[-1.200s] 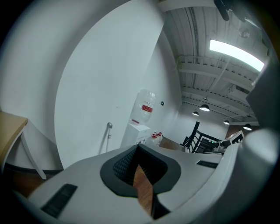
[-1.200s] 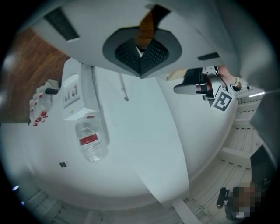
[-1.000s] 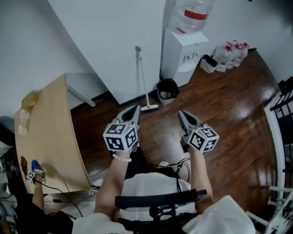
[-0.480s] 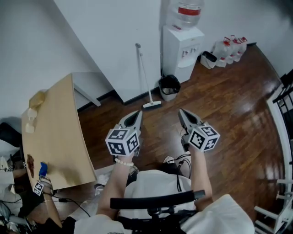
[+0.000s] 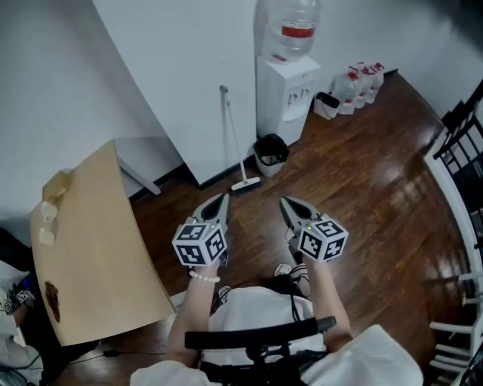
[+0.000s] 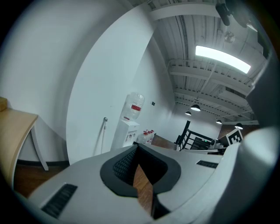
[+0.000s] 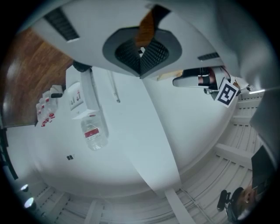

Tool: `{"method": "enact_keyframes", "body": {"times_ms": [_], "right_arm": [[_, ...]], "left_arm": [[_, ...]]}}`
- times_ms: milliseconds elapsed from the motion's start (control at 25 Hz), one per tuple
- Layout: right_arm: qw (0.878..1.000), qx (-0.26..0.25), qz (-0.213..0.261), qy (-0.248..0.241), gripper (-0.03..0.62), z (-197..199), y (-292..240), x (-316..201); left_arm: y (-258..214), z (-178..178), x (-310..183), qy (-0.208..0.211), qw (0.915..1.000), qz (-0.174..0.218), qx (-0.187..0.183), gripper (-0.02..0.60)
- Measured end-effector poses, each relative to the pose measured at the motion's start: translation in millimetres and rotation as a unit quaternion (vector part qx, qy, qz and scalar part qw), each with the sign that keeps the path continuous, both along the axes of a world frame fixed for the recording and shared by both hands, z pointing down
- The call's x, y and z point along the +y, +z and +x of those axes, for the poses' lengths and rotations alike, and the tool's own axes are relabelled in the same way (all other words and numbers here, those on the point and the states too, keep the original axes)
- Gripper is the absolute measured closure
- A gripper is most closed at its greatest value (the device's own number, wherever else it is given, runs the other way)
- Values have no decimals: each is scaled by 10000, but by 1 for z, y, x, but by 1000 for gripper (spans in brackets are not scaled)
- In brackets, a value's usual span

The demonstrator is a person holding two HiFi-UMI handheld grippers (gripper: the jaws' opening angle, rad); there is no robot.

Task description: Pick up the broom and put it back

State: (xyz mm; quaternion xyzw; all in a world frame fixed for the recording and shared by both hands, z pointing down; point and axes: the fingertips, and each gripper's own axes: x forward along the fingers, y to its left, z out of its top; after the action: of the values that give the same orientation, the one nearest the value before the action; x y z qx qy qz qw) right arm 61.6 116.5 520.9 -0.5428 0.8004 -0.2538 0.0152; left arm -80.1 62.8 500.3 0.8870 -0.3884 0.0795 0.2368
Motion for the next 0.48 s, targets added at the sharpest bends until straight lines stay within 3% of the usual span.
{"method": "enact_keyframes", "body": {"times_ms": [200,480], "right_arm": [[9985,494,-151,205,589,-16,6,11],[9971,562,-264,444,589,-15,8,20]], "left_arm": [[5,-20,3,66,9999,-46,99,588],[7,-21,8,236,9996,-47,155,588]]}}
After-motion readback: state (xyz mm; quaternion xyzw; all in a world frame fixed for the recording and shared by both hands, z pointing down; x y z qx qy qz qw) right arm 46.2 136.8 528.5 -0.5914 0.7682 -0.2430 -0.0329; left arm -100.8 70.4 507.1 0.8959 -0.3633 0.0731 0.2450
